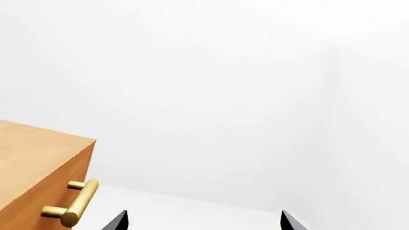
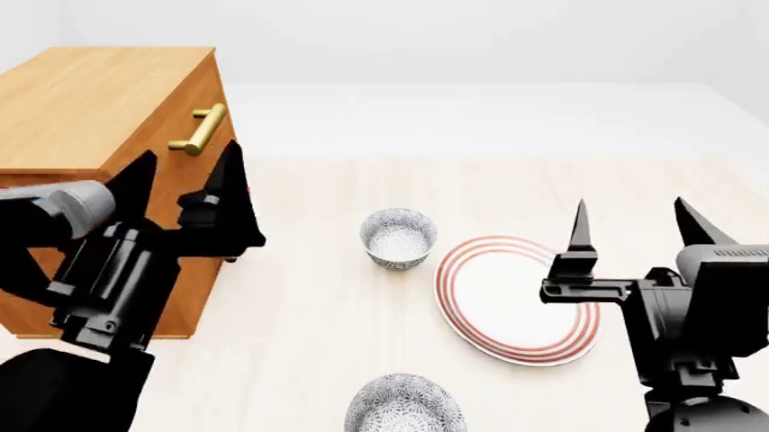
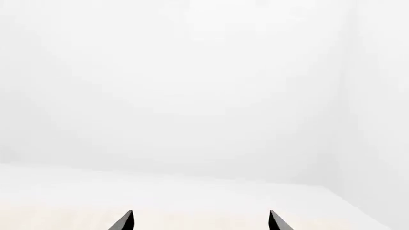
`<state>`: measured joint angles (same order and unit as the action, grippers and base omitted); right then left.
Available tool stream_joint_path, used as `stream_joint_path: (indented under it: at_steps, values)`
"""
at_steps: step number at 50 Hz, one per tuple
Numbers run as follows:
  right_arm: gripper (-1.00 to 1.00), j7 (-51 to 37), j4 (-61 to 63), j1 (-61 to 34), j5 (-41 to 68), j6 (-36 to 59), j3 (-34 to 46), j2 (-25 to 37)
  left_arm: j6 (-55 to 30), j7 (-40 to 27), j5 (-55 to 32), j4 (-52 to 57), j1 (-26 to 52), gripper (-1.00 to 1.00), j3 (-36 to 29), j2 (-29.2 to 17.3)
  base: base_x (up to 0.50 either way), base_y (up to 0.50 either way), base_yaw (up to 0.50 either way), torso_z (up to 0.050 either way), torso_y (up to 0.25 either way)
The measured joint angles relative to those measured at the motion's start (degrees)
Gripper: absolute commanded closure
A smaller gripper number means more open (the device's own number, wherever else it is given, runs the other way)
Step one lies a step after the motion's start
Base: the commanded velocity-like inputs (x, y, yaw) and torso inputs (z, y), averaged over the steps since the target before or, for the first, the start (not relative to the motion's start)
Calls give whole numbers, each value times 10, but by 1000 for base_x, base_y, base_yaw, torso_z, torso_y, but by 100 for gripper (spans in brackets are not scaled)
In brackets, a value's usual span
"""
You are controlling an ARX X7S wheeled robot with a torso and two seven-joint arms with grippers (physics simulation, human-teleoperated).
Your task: Stack the bowl in the middle on the bowl at the back.
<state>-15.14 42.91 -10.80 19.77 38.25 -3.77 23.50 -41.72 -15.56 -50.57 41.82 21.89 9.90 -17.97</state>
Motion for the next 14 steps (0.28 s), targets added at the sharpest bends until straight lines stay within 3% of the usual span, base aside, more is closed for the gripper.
stream_joint_path:
  at_steps: [9, 14]
  values:
    - [-100, -26, 90, 33, -7, -7, -7, 19, 118, 39, 113, 42, -65, -100, 11, 16, 0, 0, 0, 0, 0]
    - [-100, -110, 122, 49, 13, -54, 31, 88, 187, 57, 160, 61, -103, -100, 20, 30, 0, 0, 0, 0, 0]
